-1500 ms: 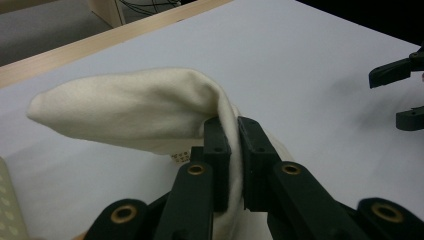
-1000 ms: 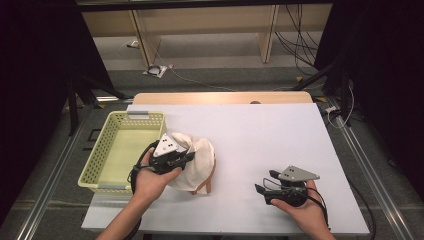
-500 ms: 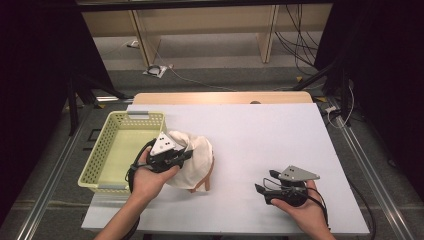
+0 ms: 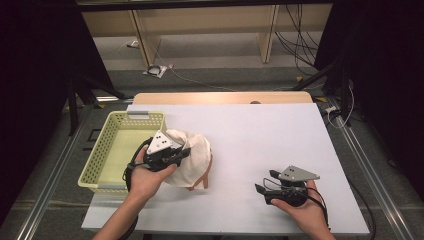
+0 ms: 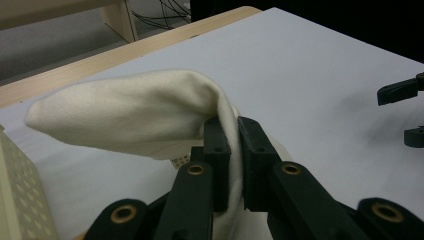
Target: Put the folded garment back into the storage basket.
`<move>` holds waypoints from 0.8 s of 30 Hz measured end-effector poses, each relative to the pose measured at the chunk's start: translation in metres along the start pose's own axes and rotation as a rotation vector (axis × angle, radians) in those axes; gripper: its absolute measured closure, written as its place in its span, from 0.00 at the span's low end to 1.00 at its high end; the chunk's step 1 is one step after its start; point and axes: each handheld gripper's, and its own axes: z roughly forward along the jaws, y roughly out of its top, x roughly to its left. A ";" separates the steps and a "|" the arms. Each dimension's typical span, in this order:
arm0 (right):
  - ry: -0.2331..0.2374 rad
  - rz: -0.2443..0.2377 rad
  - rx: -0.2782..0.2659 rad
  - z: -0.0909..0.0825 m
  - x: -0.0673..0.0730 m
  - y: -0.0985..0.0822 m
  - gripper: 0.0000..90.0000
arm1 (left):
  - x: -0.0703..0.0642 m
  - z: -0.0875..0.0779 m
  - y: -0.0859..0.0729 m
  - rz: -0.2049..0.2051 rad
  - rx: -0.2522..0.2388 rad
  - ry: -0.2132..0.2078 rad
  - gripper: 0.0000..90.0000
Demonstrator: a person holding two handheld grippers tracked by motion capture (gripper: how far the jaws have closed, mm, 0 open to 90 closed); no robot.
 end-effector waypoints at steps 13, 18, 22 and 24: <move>0.000 -0.002 -0.001 0.000 0.000 0.000 0.31 | 0.004 -0.003 0.001 -0.001 -0.006 0.010 0.93; -0.001 -0.001 0.003 0.000 0.000 0.000 0.31 | 0.005 -0.004 0.002 -0.004 -0.011 0.013 0.93; -0.001 -0.001 0.002 0.000 0.000 0.000 0.31 | 0.006 -0.005 0.003 -0.003 -0.013 0.016 0.93; -0.001 -0.001 0.001 0.000 0.000 0.000 0.31 | 0.007 -0.006 0.003 -0.003 -0.015 0.017 0.93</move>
